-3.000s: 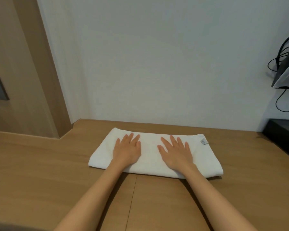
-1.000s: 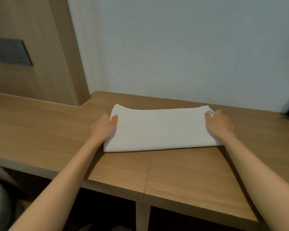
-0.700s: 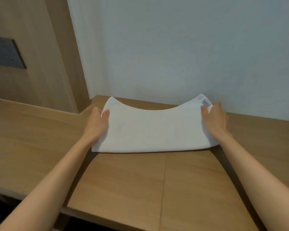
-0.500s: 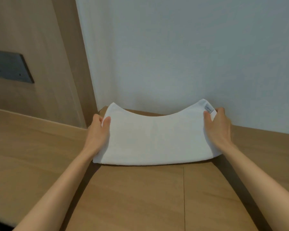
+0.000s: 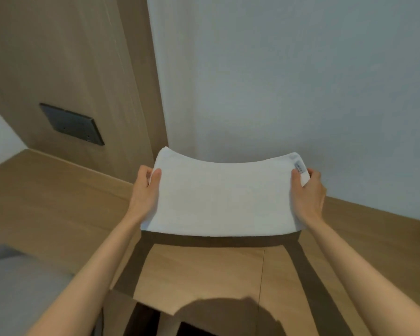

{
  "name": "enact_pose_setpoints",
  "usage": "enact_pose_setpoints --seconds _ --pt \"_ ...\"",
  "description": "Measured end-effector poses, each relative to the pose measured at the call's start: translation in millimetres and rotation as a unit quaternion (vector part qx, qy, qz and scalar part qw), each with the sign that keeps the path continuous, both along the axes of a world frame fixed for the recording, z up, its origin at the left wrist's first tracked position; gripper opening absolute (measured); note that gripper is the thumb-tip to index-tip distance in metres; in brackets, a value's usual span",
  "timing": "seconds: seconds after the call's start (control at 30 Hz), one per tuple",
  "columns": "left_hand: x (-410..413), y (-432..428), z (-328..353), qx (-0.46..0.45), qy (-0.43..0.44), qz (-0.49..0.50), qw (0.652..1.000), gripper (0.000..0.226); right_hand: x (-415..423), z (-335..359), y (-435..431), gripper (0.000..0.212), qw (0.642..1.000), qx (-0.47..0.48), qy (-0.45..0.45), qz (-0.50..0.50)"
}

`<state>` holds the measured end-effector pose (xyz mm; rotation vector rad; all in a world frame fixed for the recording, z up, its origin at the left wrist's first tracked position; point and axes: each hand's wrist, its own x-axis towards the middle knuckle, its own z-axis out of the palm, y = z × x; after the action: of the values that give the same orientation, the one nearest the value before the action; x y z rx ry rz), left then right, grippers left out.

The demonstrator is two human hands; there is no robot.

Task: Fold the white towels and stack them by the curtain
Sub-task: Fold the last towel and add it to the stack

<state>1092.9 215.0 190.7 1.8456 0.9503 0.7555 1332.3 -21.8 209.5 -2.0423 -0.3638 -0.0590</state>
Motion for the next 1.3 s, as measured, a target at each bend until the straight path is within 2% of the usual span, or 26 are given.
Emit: enact_pose_setpoints --seconds 0.17,0.27,0.33,0.47,0.83,0.97,1.13,1.3 --pt "-33 -11 39 -0.017 0.004 0.038 0.999 0.024 -18 35 8 0.036 0.999 -0.004 0.045 0.016" --pt "-53 -18 54 -0.013 0.001 0.074 0.997 0.024 -23 44 19 0.023 0.984 0.015 0.173 0.03" --pt "-68 -21 60 -0.003 -0.001 0.1 0.995 0.026 -30 47 25 0.026 0.963 0.038 0.262 0.049" --pt "-98 -31 71 0.012 0.004 0.152 0.988 0.026 -44 47 38 0.026 0.94 0.039 0.325 0.1" --pt "-190 -50 85 0.001 0.0 0.326 0.946 0.03 -98 64 92 0.024 0.915 0.08 0.299 0.259" --pt "-222 -49 87 -0.01 -0.002 0.36 0.933 0.03 -126 73 115 0.027 0.907 0.066 0.273 0.313" --pt "-269 -42 82 -0.013 -0.016 0.394 0.919 0.025 -168 76 148 0.02 0.899 0.041 0.249 0.359" --pt "-329 -32 72 -0.024 -0.03 0.429 0.902 0.025 -226 69 185 0.028 0.887 0.034 0.23 0.4"
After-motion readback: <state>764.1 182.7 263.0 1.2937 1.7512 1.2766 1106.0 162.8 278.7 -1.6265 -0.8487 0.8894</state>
